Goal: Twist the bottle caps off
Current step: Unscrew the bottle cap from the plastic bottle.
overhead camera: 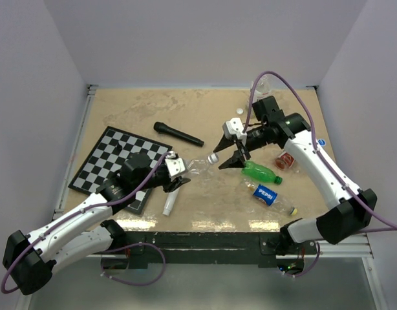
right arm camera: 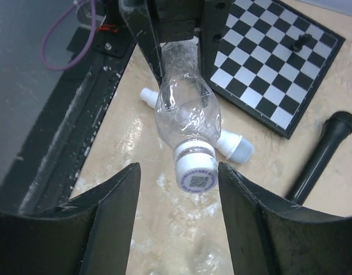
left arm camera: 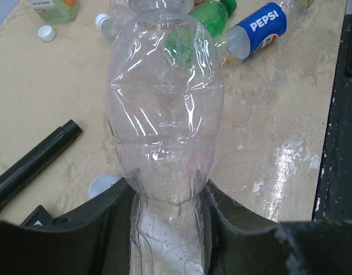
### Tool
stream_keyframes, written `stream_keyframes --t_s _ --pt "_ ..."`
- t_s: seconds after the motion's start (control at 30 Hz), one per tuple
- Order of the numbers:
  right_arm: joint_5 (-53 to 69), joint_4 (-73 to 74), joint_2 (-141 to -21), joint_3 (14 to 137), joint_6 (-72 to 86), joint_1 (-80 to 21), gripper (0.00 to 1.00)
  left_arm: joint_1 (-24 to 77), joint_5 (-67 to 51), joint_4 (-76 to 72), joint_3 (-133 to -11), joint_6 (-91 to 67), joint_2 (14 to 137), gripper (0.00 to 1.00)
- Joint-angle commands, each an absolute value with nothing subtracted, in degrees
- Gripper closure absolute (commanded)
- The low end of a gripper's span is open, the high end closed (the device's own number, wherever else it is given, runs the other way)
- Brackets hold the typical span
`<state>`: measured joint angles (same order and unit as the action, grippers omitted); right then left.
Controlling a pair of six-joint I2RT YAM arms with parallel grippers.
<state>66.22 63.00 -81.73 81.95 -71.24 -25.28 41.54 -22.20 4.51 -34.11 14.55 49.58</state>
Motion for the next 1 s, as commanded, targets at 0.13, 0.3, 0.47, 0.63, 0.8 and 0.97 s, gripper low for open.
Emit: stream_keyframes --t_s 0.13,0.3,0.47,0.63,0.8,0.97 --pt "50.1 31.8 -71.6 73.9 -3.8 -25.3 0.37 41.2 -21.7 1.3 -35.2 14.1 48.8 1.0" --pt "46.8 27.1 -69.5 70.1 7.4 -25.3 0.31 41.2 -21.4 1.3 -35.2 14.0 48.8 1.0" --pt "48.2 26.1 -71.6 68.7 9.8 -25.4 0.31 41.2 -21.4 1.3 -35.1 14.0 48.9 1.0" --pt "49.6 26.1 -73.0 69.0 10.4 -25.4 0.34 41.2 -21.2 1.3 -35.1 14.1 48.9 1.0" --pt "51.8 26.6 -73.6 68.6 10.2 -25.5 0.49 41.2 -21.2 1.3 -35.1 14.2 48.9 1.0" --pt "53.8 27.2 -73.5 68.7 9.6 -25.8 0.56 41.2 -21.2 1.3 -35.1 14.1 48.9 1.0"
